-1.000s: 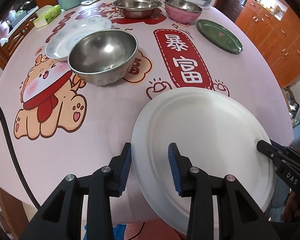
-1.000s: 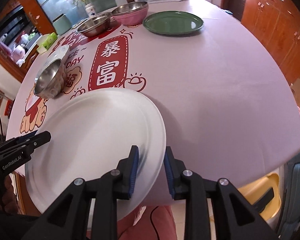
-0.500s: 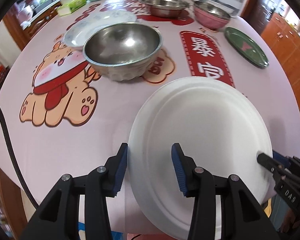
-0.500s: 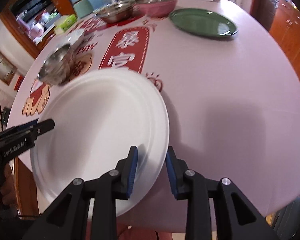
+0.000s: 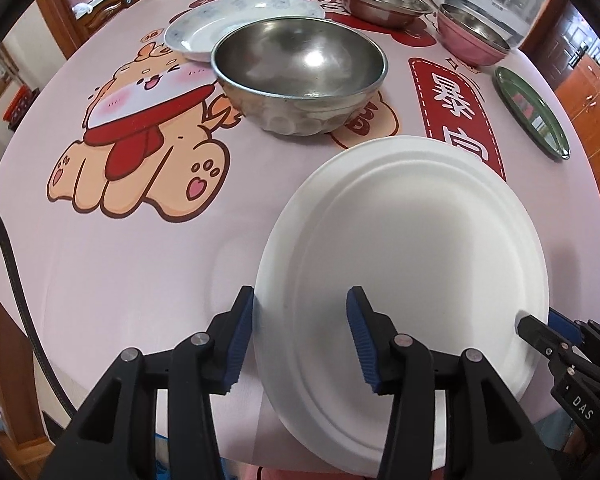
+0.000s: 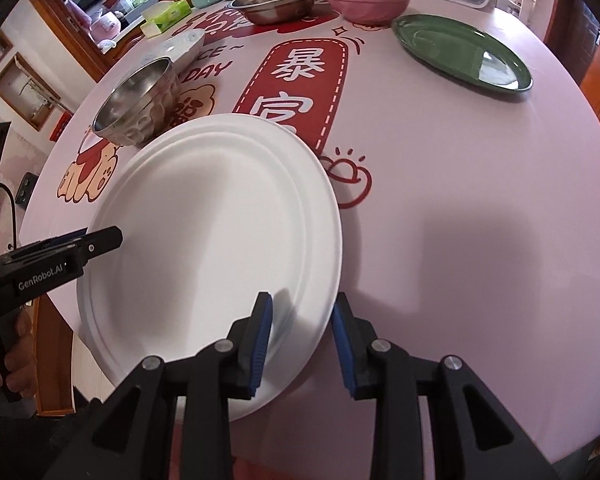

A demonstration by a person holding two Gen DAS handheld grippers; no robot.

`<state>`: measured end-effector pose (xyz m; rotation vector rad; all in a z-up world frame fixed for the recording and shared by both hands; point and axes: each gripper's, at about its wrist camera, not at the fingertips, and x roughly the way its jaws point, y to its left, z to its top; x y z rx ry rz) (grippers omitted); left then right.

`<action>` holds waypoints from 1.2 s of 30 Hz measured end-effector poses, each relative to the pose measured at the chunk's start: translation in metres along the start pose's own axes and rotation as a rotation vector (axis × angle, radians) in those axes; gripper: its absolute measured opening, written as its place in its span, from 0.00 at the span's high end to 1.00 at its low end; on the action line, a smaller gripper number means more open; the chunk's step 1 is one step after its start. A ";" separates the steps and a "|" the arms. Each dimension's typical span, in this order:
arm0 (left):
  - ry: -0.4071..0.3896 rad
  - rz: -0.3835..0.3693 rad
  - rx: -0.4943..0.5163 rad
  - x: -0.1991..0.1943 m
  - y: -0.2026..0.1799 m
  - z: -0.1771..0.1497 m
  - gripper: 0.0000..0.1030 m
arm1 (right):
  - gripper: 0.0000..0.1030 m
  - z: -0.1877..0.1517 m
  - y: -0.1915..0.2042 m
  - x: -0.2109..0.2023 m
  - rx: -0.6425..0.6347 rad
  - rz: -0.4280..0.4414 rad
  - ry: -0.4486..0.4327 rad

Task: Organize plates and bowls

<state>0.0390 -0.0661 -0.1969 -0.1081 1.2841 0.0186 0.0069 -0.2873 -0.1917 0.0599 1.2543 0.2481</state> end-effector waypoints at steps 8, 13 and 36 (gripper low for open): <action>-0.029 0.021 -0.025 -0.010 0.007 -0.003 0.53 | 0.63 0.006 -0.003 0.000 -0.012 0.018 -0.005; -0.057 0.056 -0.029 -0.019 0.009 -0.003 0.48 | 0.62 0.006 -0.008 -0.005 0.007 0.019 -0.026; -0.128 0.010 -0.054 -0.088 0.026 0.010 0.32 | 0.54 0.013 -0.022 -0.038 0.063 0.026 -0.152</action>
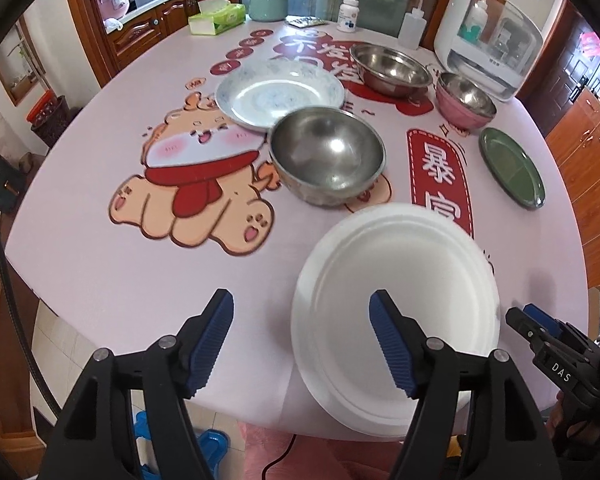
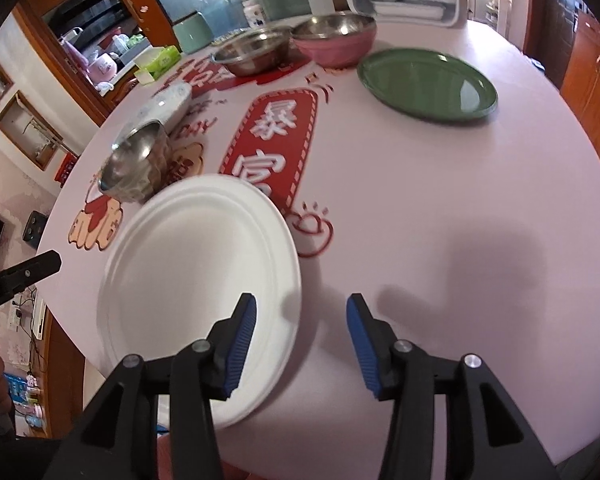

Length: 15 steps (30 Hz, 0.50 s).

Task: Organize plates and bowls

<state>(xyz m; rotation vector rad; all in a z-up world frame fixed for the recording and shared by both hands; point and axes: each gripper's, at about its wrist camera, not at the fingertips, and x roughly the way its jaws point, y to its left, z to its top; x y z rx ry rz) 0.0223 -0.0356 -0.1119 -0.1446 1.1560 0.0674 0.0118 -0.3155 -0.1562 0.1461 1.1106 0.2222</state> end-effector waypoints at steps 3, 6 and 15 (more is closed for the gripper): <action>-0.012 0.009 -0.006 -0.009 0.007 0.008 0.29 | 0.54 0.011 0.008 -0.005 -0.008 0.013 -0.027; -0.030 0.015 -0.004 -0.018 0.015 0.017 0.28 | 0.51 0.022 0.015 -0.008 -0.012 0.025 -0.053; -0.063 0.018 0.012 -0.028 0.047 0.047 0.26 | 0.41 0.054 0.042 -0.011 0.003 0.029 -0.101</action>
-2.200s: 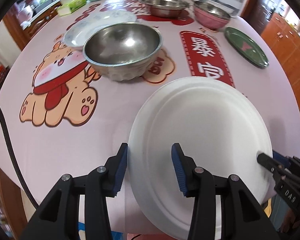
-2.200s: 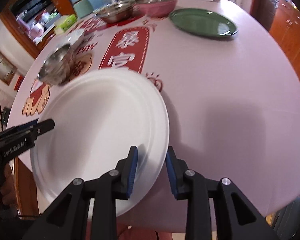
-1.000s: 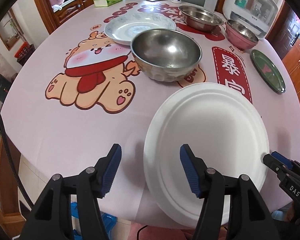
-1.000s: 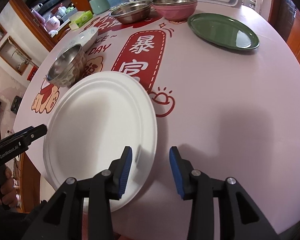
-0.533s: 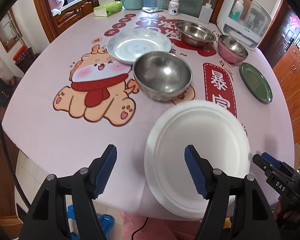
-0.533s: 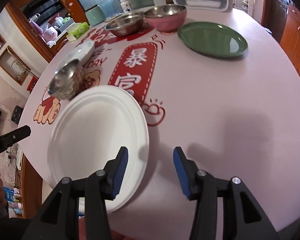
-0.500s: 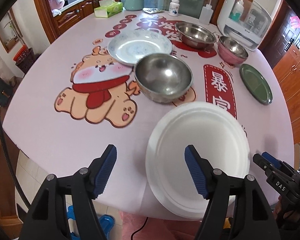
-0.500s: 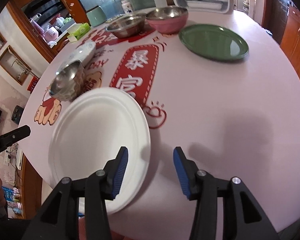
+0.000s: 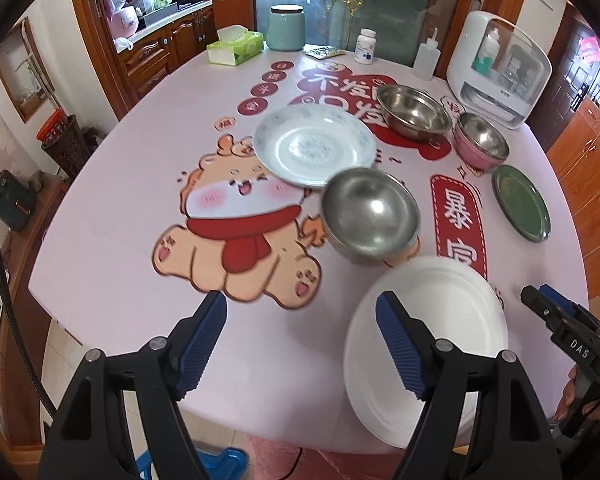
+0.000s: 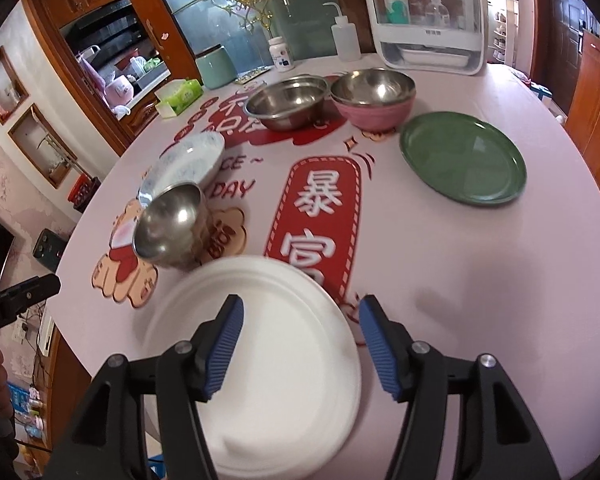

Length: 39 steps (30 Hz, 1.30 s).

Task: Organize plates and bowls

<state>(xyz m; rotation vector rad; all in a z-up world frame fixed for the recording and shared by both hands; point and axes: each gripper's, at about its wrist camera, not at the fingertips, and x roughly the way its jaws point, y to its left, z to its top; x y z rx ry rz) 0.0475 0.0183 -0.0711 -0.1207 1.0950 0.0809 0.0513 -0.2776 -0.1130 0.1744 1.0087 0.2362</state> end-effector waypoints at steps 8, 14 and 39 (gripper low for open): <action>-0.017 -0.018 0.030 0.006 0.037 0.040 0.25 | 0.41 0.030 0.027 0.008 0.083 -0.009 -0.034; -0.009 -0.044 0.068 0.020 0.063 0.078 0.25 | 0.41 0.049 0.051 0.018 0.135 -0.034 -0.049; 0.071 -0.197 0.170 0.110 0.139 0.193 0.25 | 0.41 0.101 0.106 0.079 0.443 -0.019 0.014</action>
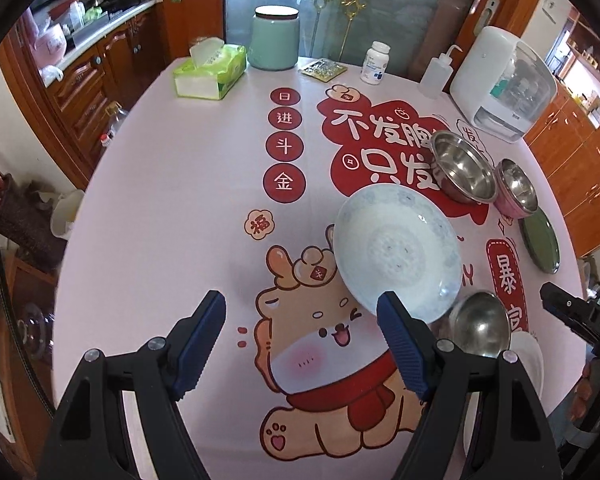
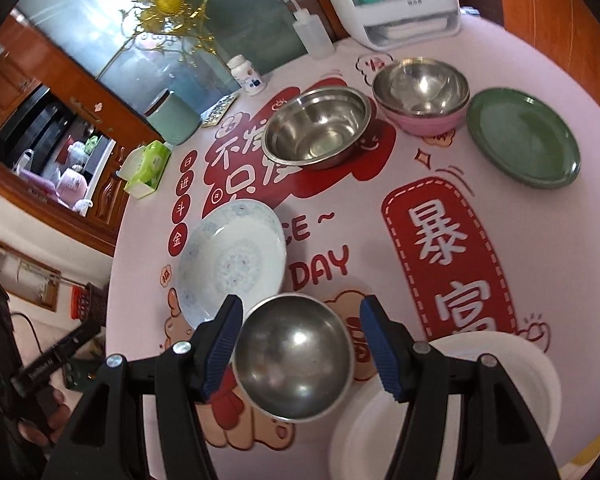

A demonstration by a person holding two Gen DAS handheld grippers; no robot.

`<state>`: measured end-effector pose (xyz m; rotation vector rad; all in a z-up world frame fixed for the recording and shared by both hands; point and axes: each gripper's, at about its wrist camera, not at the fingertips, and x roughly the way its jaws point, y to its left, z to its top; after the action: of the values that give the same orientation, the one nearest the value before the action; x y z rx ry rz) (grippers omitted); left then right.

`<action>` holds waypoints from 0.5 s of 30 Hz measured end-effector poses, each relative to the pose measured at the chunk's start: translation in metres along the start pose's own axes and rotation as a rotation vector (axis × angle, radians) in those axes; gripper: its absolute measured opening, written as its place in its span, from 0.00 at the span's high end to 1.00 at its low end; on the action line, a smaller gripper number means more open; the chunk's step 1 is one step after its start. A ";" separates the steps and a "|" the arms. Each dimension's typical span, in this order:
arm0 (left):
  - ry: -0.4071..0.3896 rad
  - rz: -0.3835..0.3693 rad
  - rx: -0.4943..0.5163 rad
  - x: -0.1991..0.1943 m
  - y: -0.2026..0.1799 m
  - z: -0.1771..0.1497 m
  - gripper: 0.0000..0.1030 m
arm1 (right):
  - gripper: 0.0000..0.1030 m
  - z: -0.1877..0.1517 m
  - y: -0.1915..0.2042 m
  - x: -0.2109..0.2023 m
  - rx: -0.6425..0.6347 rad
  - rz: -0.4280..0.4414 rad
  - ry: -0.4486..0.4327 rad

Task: Organize plates and bowls

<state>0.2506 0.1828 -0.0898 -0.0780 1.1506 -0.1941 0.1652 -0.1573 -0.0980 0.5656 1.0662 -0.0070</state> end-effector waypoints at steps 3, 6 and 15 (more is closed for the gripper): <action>0.025 -0.017 -0.026 0.012 0.006 0.004 0.25 | 0.41 0.009 0.002 0.010 0.025 0.010 0.023; 0.037 -0.037 -0.043 0.024 0.009 0.006 0.25 | 0.41 0.017 0.003 0.023 0.037 0.020 0.047; 0.083 -0.060 -0.065 0.066 0.002 0.004 0.25 | 0.41 0.030 -0.002 0.071 0.068 0.040 0.147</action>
<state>0.2803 0.1722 -0.1481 -0.1636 1.2384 -0.2142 0.2247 -0.1540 -0.1470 0.6564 1.2013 0.0338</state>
